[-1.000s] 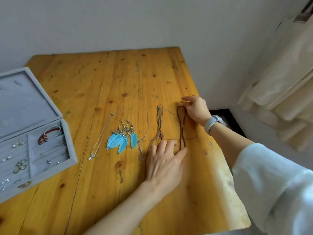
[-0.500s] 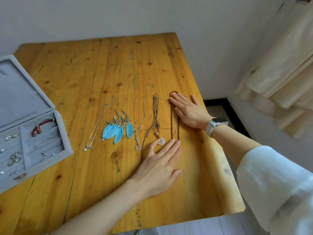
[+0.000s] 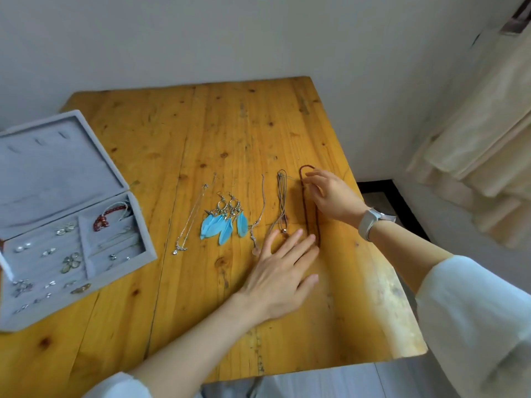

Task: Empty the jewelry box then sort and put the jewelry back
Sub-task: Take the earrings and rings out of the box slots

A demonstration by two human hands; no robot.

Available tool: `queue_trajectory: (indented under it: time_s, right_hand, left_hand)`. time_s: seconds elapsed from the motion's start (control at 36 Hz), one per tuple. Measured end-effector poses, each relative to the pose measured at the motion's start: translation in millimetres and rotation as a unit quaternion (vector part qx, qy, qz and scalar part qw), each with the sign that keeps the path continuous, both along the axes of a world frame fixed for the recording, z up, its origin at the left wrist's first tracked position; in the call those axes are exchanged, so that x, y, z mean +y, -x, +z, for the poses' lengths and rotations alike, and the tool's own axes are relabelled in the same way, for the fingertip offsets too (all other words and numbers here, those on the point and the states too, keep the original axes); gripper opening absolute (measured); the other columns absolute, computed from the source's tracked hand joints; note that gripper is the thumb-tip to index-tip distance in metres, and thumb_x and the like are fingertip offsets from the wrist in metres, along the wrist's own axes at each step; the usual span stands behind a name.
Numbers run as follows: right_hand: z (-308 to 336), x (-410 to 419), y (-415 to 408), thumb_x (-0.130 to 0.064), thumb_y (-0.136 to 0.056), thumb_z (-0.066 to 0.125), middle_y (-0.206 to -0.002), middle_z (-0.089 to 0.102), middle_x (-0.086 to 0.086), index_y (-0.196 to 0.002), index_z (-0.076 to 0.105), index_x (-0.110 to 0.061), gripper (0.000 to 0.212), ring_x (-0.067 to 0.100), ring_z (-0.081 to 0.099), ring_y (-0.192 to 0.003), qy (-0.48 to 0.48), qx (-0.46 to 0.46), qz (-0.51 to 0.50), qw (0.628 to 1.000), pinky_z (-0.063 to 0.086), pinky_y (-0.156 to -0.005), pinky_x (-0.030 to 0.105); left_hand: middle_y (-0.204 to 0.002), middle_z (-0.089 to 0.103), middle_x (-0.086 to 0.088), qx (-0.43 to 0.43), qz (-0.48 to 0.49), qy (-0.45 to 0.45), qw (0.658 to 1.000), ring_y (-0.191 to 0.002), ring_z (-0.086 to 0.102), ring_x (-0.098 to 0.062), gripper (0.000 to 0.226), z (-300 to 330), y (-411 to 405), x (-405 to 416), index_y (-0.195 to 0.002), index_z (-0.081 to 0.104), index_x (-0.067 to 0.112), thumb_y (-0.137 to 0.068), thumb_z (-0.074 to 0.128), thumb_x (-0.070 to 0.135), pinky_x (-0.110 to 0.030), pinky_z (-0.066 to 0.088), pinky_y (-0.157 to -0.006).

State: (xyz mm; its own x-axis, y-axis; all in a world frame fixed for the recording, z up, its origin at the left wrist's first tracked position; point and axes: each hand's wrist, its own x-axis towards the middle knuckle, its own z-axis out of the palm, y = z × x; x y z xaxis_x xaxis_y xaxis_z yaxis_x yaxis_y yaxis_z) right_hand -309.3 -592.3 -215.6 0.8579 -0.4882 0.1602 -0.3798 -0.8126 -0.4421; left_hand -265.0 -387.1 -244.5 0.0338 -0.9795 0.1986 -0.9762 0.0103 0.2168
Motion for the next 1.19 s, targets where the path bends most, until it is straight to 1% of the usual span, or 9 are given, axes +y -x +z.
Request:
queue_trajectory:
  time_s: [0.08, 0.19, 0.28, 0.47, 0.61, 0.78, 0.92, 1.08, 1.19]
  right_hand:
    - [14.3, 21.7, -0.2, -0.013, -0.095, 0.04, -0.116, 0.064, 0.009, -0.114, 0.061, -0.007, 0.029, 0.026, 0.057, -0.109, -0.023, -0.018, -0.01, 1.0, 0.042, -0.091, 0.033]
    - [25.7, 67.6, -13.2, -0.015, -0.094, 0.041, -0.11, 0.067, 0.004, -0.113, 0.062, -0.011, 0.028, 0.019, 0.06, -0.098, -0.086, -0.028, 0.013, 0.996, 0.045, -0.086, 0.03]
    - [26.1, 110.7, -33.3, -0.015, -0.095, 0.043, -0.104, 0.069, 0.002, -0.112, 0.063, -0.011, 0.026, 0.011, 0.057, -0.086, -0.123, -0.039, 0.043, 0.991, 0.046, -0.084, 0.027]
    - [23.5, 210.1, -88.9, -0.009, -0.091, 0.047, -0.097, 0.071, 0.006, -0.107, 0.065, -0.011, 0.025, 0.023, 0.063, -0.093, -0.197, -0.046, 0.111, 0.973, 0.046, -0.088, 0.033]
    - [24.5, 263.8, -123.0, -0.009, -0.091, 0.047, -0.113, 0.066, 0.003, -0.109, 0.065, -0.012, 0.026, 0.021, 0.059, -0.103, -0.155, -0.039, 0.163, 0.973, 0.038, -0.088, 0.023]
    - [14.8, 299.9, -168.4, -0.012, -0.088, 0.048, -0.109, 0.067, 0.0, -0.104, 0.066, -0.018, 0.025, 0.02, 0.057, -0.106, -0.104, -0.048, 0.173, 0.978, 0.045, -0.09, 0.032]
    - [8.4, 313.2, -211.2, -0.015, -0.09, 0.05, -0.103, 0.063, 0.008, -0.107, 0.064, -0.012, 0.023, 0.027, 0.054, -0.104, -0.056, -0.065, 0.168, 0.982, 0.043, -0.084, 0.036]
    - [6.1, 325.1, -259.7, -0.011, -0.085, 0.055, -0.097, 0.059, 0.013, -0.11, 0.065, -0.012, 0.026, 0.033, 0.05, -0.1, -0.013, -0.077, 0.186, 0.979, 0.044, -0.082, 0.04]
    - [2.8, 331.6, -283.3, -0.021, -0.087, 0.055, -0.105, 0.056, 0.009, -0.116, 0.061, -0.019, 0.03, 0.029, 0.045, -0.108, 0.023, -0.045, 0.199, 0.979, 0.035, -0.088, 0.038]
  left_hand:
    - [-0.145, 0.04, -0.002, 0.027, 0.043, 0.027, 0.998, -0.14, 0.022, -0.017, 0.051, 8.7, -12.3, 10.2, -0.131, 0.05, 0.014, -0.091, 0.029, 0.04, -0.045, -0.002, -0.113]
    - [-0.133, 0.053, -0.004, 0.071, 0.141, 0.072, 0.985, -0.132, 0.038, -0.018, 0.046, 19.1, -38.6, 39.8, -0.118, 0.061, 0.014, -0.088, 0.032, 0.033, -0.049, 0.02, -0.112]
    - [-0.119, 0.061, -0.004, 0.094, 0.225, 0.122, 0.962, -0.119, 0.049, -0.018, 0.04, 21.7, -62.9, 76.3, -0.106, 0.067, 0.013, -0.085, 0.037, 0.029, -0.038, 0.031, -0.104]
    - [-0.107, 0.063, -0.002, 0.087, 0.377, 0.166, 0.907, -0.101, 0.055, -0.019, 0.04, 15.1, -109.9, 183.5, -0.101, 0.068, 0.011, -0.084, 0.037, 0.029, -0.039, 0.045, -0.089]
    - [-0.102, 0.064, -0.003, 0.08, 0.451, 0.19, 0.869, -0.096, 0.059, -0.024, 0.039, 11.9, -138.1, 242.0, -0.098, 0.068, 0.01, -0.081, 0.037, 0.026, -0.042, 0.047, -0.085]
    - [-0.104, 0.063, -0.004, 0.074, 0.518, 0.21, 0.826, -0.096, 0.057, -0.029, 0.032, 17.4, -172.7, 277.9, -0.098, 0.067, 0.011, -0.082, 0.042, 0.022, -0.042, 0.042, -0.082]
    - [-0.115, 0.058, -0.008, -0.012, 0.531, 0.15, 0.834, -0.101, 0.054, -0.032, 0.023, 31.0, -220.4, 275.8, -0.101, 0.067, 0.012, -0.078, 0.064, 0.011, -0.043, 0.041, -0.078]
    - [-0.149, 0.025, -0.006, -0.022, 0.558, 0.053, 0.828, -0.13, 0.027, -0.026, 0.036, 34.5, -259.1, 265.7, -0.126, 0.054, 0.023, -0.091, 0.053, 0.028, -0.042, 0.03, -0.097]
    - [-0.146, 0.031, -0.004, -0.033, 0.561, 0.05, 0.826, -0.13, 0.028, -0.024, 0.034, 27.4, -270.9, 266.0, -0.124, 0.057, 0.025, -0.09, 0.054, 0.031, -0.042, 0.028, -0.098]
